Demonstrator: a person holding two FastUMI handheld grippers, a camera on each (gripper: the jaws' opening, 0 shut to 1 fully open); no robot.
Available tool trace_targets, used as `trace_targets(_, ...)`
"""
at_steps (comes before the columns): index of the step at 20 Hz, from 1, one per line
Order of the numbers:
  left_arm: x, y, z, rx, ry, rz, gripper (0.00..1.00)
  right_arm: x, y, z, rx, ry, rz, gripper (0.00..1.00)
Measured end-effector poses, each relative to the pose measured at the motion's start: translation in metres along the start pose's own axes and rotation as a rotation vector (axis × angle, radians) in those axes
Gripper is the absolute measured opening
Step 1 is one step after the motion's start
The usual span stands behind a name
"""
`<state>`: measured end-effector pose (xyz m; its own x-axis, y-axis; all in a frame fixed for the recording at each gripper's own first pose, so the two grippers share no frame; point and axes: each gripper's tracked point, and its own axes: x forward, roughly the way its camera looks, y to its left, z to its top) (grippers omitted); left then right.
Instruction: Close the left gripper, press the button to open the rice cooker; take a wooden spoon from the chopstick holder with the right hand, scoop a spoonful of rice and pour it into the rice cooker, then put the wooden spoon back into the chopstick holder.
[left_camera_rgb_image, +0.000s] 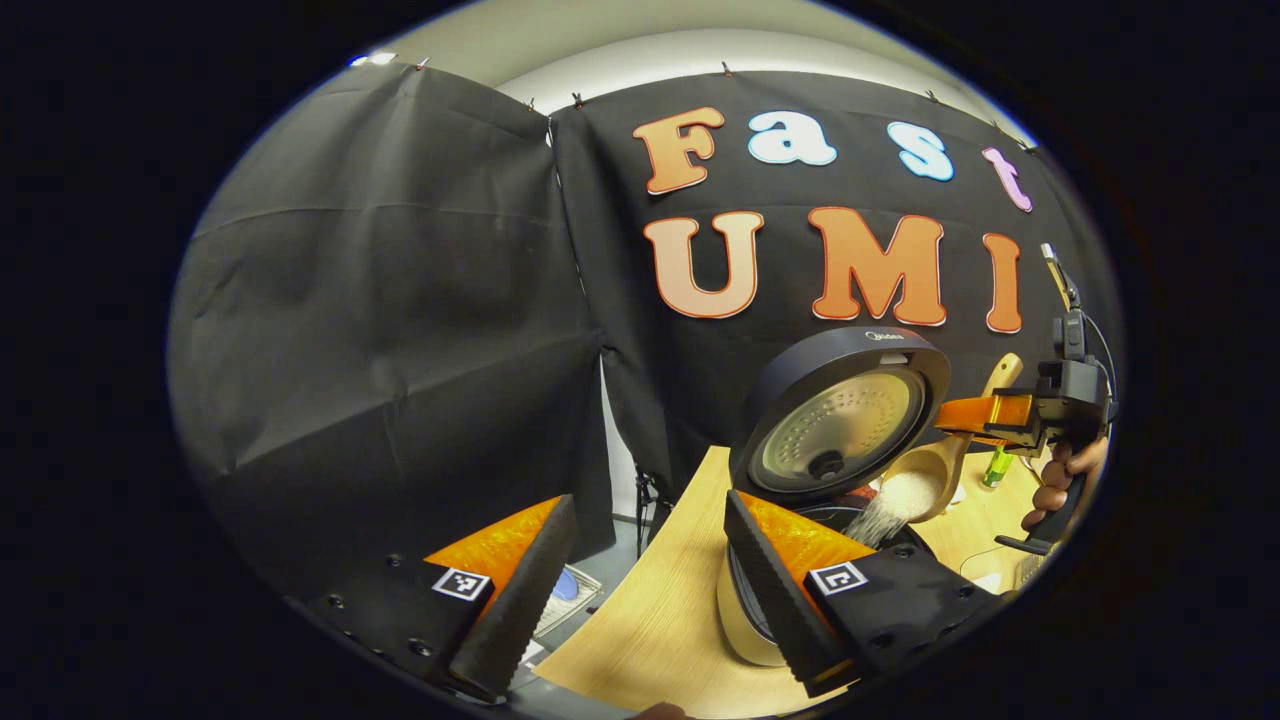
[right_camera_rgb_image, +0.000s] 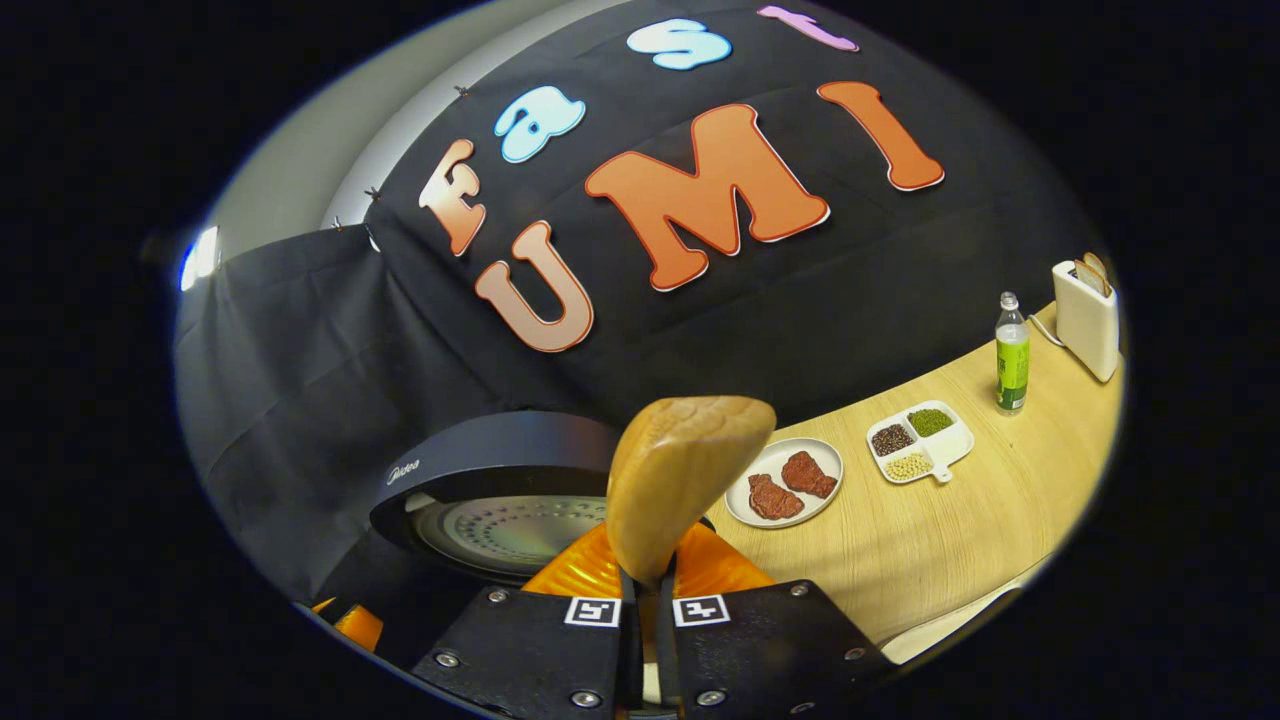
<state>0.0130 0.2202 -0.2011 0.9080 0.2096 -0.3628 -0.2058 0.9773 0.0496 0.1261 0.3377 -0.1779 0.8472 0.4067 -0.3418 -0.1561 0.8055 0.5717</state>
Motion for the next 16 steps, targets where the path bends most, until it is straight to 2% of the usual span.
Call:
trace_targets(1, 0.001, 0.001, 0.001, 0.000, 0.000, 0.001, 0.94, -0.001, 0.003, 0.001, -0.012, -0.002, 0.003, 0.05)
trace_targets(2, 0.001, 0.001, 0.000, -0.002, 0.001, 0.000, 1.00, -0.002, 0.004, 0.002, -0.027, -0.007, 0.003, 0.05)
trace_targets(7, 0.003, 0.002, -0.001, -0.001, 0.004, 0.003, 1.00, -0.003, 0.012, -0.002, -0.081, -0.008, 0.020, 0.05)
trace_targets(8, 0.002, 0.002, -0.001, 0.000, 0.003, 0.003, 0.94, -0.003, 0.012, -0.003, -0.090, -0.009, 0.019, 0.05)
trace_targets(13, 0.002, 0.002, -0.003, 0.000, 0.008, 0.006, 0.94, -0.005, 0.024, -0.003, -0.196, -0.022, 0.041, 0.05)
trace_targets(14, 0.001, 0.002, -0.003, 0.002, 0.006, 0.008, 1.00, -0.004, 0.028, -0.005, -0.210, -0.023, 0.047, 0.05)
trace_targets(16, 0.001, 0.003, -0.002, 0.005, 0.007, 0.012, 1.00, -0.004, 0.032, -0.007, -0.264, -0.024, 0.053, 0.05)
